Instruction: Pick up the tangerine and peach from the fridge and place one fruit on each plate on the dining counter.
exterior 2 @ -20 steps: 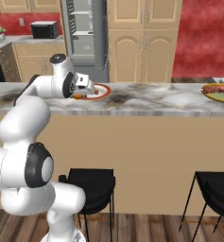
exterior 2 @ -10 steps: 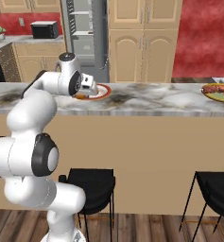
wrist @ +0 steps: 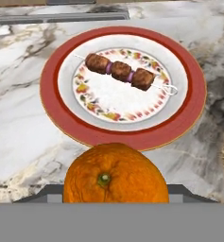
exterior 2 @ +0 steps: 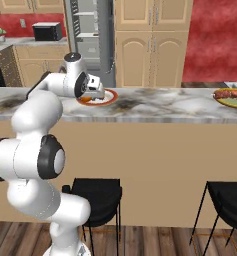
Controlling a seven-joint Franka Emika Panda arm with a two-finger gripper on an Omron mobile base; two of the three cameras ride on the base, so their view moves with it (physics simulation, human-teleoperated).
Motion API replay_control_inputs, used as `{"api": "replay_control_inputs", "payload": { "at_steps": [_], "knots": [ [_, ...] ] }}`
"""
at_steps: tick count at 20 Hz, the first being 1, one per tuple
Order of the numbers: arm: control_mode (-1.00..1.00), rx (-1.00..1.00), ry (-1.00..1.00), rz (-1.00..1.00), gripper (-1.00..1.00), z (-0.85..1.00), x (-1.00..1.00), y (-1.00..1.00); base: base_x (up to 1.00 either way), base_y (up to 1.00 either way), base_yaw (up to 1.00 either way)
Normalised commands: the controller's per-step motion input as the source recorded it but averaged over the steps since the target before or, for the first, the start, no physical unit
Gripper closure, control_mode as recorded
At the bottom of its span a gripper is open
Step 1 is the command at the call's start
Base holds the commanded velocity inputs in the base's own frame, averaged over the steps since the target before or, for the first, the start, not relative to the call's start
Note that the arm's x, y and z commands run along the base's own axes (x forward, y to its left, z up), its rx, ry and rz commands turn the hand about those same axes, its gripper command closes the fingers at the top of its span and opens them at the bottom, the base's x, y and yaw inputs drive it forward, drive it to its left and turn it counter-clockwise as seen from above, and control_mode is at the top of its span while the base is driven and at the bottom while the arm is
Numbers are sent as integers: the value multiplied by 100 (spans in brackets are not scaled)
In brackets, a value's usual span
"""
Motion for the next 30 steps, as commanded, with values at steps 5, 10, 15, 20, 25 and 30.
{"api": "replay_control_inputs", "payload": {
  "at_steps": [5,10,15,20,25,30],
  "knots": [
    [-100,0,0,-3,100,-29,53,0,0,0,0],
    [-100,0,0,-2,100,-6,9,0,0,0,0],
    [-100,0,0,-1,100,0,12,0,0,0,0],
    [-100,0,5,-6,100,0,55,4,0,0,0],
    [-100,0,6,-1,100,1,28,0,0,0,0],
    [-100,0,5,0,100,-1,-1,0,0,0,0]
  ]
}}
